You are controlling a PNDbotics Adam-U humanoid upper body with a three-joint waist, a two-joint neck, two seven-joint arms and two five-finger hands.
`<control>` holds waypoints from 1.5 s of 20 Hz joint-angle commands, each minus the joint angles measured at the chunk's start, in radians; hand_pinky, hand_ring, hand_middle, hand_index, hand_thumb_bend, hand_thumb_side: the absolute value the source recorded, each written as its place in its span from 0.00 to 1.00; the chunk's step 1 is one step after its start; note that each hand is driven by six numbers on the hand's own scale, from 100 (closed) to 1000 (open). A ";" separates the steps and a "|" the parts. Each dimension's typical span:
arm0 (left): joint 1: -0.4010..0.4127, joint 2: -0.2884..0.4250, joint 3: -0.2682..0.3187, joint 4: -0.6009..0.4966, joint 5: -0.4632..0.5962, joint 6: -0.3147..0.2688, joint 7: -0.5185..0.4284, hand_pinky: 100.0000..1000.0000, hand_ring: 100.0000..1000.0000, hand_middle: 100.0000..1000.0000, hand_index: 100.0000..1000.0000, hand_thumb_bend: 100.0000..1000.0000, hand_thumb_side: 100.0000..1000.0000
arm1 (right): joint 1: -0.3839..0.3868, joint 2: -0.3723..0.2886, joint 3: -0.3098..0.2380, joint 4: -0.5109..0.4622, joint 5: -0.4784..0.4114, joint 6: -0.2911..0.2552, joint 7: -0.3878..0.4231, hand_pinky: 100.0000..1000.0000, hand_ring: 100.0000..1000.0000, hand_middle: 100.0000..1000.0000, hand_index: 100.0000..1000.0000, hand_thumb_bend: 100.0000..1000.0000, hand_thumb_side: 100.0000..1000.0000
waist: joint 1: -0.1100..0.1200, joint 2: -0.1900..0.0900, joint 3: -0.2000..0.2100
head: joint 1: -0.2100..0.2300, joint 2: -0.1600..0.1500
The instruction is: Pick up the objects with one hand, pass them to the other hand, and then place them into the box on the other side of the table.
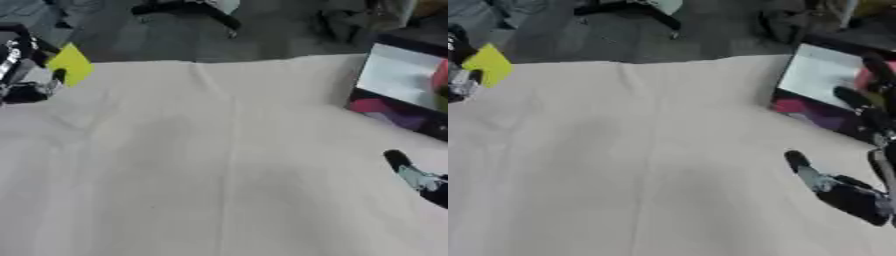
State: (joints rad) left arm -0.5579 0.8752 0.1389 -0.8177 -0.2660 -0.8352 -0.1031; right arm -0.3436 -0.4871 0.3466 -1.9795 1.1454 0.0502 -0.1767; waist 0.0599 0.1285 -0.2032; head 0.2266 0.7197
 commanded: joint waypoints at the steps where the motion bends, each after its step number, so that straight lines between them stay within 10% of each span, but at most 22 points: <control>1: 0.001 -0.013 -0.057 -0.141 0.160 0.004 -0.192 0.49 0.36 0.29 0.49 0.00 0.21 | -0.023 -0.056 0.004 -0.021 -0.016 -0.030 0.029 0.70 0.78 1.00 0.82 0.41 0.46 | -0.003 -0.032 0.019 | -0.078 0.033; 10: -0.013 -0.175 -0.238 -0.466 0.562 0.208 -0.770 0.48 0.35 0.28 0.48 0.00 0.19 | -0.149 -0.125 0.066 -0.021 -0.074 -0.150 0.154 0.79 0.79 1.00 0.86 0.38 0.51 | 0.006 -0.054 0.108 | -0.162 0.050; 16: -0.067 -0.270 -0.366 -0.607 0.574 0.318 -0.803 0.48 0.35 0.28 0.48 0.00 0.19 | -0.194 -0.110 0.101 -0.021 -0.092 -0.170 0.229 0.79 0.79 1.00 0.87 0.43 0.50 | 0.012 -0.038 0.154 | -0.158 0.050; 30: -0.177 -0.388 -0.492 -0.633 0.532 0.374 -0.804 0.48 0.35 0.28 0.48 0.00 0.19 | -0.243 -0.056 0.135 -0.021 -0.107 -0.161 0.309 0.78 0.79 1.00 0.89 0.63 0.49 | 0.013 -0.021 0.175 | -0.202 0.050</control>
State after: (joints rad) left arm -0.7115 0.4813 -0.3530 -1.4449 0.2689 -0.3397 -0.7808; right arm -0.5682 -0.5413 0.4858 -1.9801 1.0440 -0.1122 0.1265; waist 0.0754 0.1169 -0.0300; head 0.0318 0.7643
